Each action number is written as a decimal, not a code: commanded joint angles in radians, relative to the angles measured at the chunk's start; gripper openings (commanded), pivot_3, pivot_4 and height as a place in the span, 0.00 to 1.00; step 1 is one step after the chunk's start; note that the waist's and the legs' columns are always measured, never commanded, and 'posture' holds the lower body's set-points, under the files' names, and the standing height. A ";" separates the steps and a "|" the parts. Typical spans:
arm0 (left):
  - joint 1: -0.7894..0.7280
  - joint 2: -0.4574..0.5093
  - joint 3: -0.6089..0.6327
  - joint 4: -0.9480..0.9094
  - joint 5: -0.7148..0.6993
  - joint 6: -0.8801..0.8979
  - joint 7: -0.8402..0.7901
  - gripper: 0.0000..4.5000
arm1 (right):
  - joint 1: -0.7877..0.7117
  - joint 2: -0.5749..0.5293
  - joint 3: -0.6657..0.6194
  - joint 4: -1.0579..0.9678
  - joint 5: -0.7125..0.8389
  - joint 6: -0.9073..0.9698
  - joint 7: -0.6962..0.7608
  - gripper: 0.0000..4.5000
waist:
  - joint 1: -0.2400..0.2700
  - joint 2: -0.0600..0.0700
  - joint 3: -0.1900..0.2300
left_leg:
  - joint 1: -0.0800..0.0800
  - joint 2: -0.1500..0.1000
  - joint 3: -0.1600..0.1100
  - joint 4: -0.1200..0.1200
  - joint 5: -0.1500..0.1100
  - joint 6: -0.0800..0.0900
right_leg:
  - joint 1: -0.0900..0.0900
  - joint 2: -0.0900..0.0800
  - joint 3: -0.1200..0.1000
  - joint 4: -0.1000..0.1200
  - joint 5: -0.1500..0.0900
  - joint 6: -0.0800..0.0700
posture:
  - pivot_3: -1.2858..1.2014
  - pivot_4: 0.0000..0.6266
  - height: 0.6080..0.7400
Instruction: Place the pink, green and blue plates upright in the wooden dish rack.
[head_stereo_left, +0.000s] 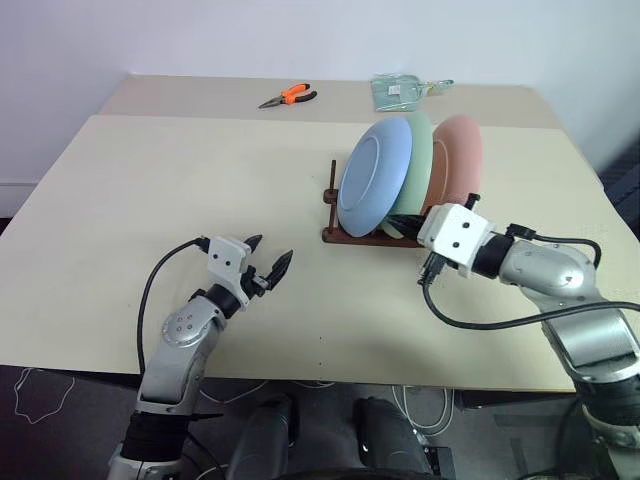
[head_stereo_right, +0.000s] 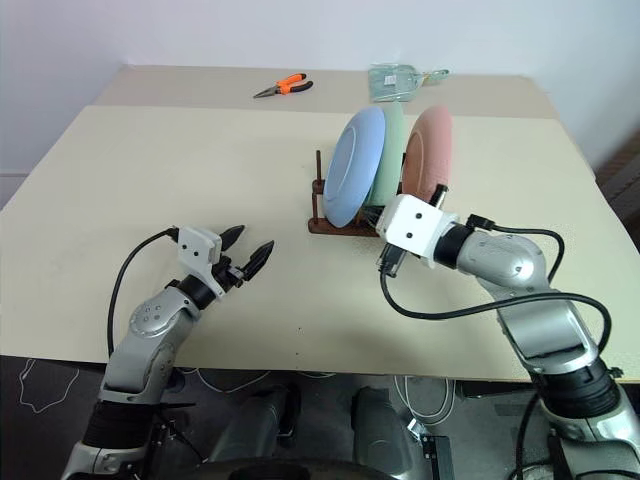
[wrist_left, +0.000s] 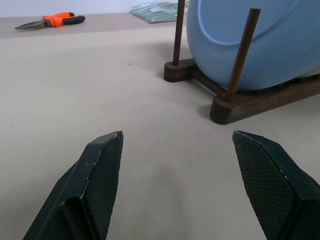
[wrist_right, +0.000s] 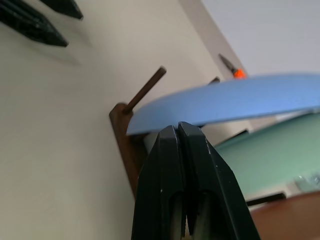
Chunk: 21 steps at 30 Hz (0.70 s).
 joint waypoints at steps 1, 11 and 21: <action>-0.004 -0.006 0.003 -0.021 0.005 -0.031 0.001 0.80 | -0.050 0.027 0.024 -0.003 -0.044 -0.014 -0.018 0.01 | 0.000 0.000 0.000 | 0.000 0.000 0.000 0.000 0.000 0.000 | 0.000 0.000 0.000 0.000 0.000 0.000 | 0.52 0.24 0.98; 0.002 -0.013 0.001 -0.017 0.010 -0.040 0.006 0.80 | -0.064 0.023 0.012 -0.021 -0.051 -0.007 0.034 0.01 | 0.001 0.000 0.000 | 0.000 0.000 0.000 0.000 0.000 0.000 | 0.000 0.000 0.000 0.000 0.001 0.002 | 0.52 0.24 0.98; -0.011 -0.017 -0.012 -0.002 0.014 -0.044 -0.008 0.80 | -0.021 -0.045 -0.017 -0.013 -0.121 -0.007 0.037 0.01 | -0.001 0.000 0.000 | 0.000 0.000 0.000 0.000 0.000 0.000 | 0.000 0.000 0.000 0.000 0.001 0.002 | 0.52 0.24 0.98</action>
